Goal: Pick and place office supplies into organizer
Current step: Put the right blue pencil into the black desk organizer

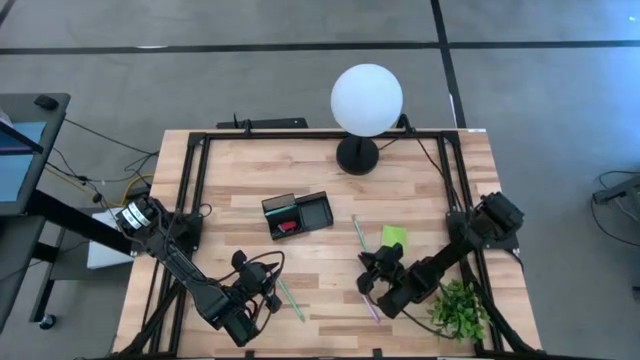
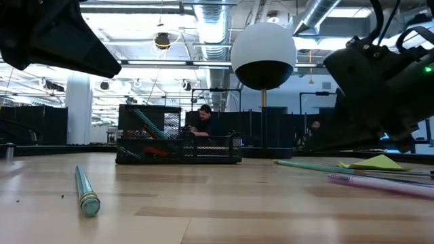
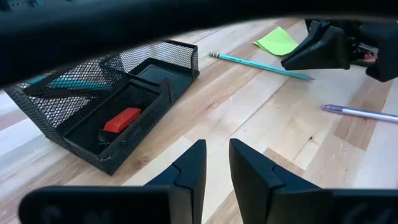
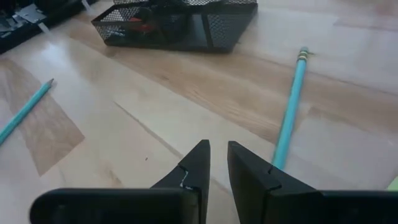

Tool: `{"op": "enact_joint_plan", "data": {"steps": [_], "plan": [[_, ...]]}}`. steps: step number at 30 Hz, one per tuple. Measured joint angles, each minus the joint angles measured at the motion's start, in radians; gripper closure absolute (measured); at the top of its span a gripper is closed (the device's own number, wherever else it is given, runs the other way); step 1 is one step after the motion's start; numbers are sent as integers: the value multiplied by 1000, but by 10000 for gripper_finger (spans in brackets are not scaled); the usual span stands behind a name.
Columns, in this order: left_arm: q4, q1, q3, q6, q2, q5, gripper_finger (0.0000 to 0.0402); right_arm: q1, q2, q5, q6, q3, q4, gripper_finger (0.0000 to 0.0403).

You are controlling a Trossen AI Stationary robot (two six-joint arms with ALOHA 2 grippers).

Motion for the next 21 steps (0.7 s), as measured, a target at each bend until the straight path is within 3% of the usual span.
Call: {"op": "enact_joint_plan", "data": {"steps": [7,14,21], "plan": [[0,0,0,3,0,0,336,-3,114,5,35,14,77,351],[0,-1,0,15,0,0,336,-52,119,-26,15,86,-90,351],[0,2,0,19,0,-6,336,-197,114,-77,-9,92,-201,351]]}}
